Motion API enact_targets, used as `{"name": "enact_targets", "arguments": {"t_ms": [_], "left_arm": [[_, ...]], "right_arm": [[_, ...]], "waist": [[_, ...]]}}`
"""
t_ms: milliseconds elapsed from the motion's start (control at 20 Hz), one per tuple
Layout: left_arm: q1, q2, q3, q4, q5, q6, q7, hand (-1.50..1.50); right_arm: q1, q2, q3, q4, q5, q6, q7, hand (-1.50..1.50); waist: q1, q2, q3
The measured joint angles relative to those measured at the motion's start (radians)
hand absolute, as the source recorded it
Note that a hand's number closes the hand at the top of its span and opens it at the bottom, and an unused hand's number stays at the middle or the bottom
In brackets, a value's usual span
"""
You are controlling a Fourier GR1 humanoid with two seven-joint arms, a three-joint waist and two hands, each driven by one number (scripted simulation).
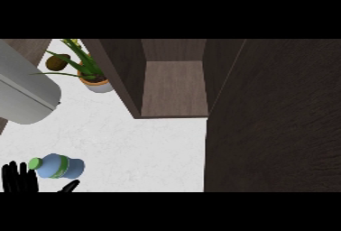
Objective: Pick up the bottled water, place it into the cabinet and close the cabinet
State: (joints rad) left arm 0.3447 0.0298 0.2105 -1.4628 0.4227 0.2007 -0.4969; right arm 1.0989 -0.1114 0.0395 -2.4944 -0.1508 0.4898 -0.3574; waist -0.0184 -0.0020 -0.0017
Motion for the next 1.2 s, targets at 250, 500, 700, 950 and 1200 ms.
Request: {"name": "enact_targets", "arguments": {"t_ms": [250,500,700,950,1200], "left_arm": [[-0.077,0.006,0.045,0.169,0.009,-0.037,-0.084,-1.5],[-0.138,0.021,0.086,0.313,0.012,-0.066,-0.159,-1.5],[-0.207,0.032,0.115,0.432,0.024,-0.099,-0.211,-1.5],[-0.263,0.033,0.132,0.521,0.067,-0.197,-0.251,-1.5],[-0.309,0.036,0.148,0.59,0.101,-0.284,-0.294,-1.5]], "right_arm": [[0.009,-0.002,-0.023,0.001,-0.001,0.012,-0.021,-1.5],[0.038,0.014,-0.017,0.004,0.004,0.028,-0.05,-1.5],[0.045,0.012,-0.037,0.005,0.004,0.036,-0.059,-1.5],[0.031,0.01,-0.061,0.012,0.005,0.044,-0.063,-1.5],[0.045,0.019,-0.064,0.01,0.002,0.052,-0.067,-1.5]], "waist": [[0.004,0.002,0.0],[0.002,0.001,0.0],[0.003,0.002,0.0],[0.006,0.002,0.0],[0.005,0.002,0.0]]}}
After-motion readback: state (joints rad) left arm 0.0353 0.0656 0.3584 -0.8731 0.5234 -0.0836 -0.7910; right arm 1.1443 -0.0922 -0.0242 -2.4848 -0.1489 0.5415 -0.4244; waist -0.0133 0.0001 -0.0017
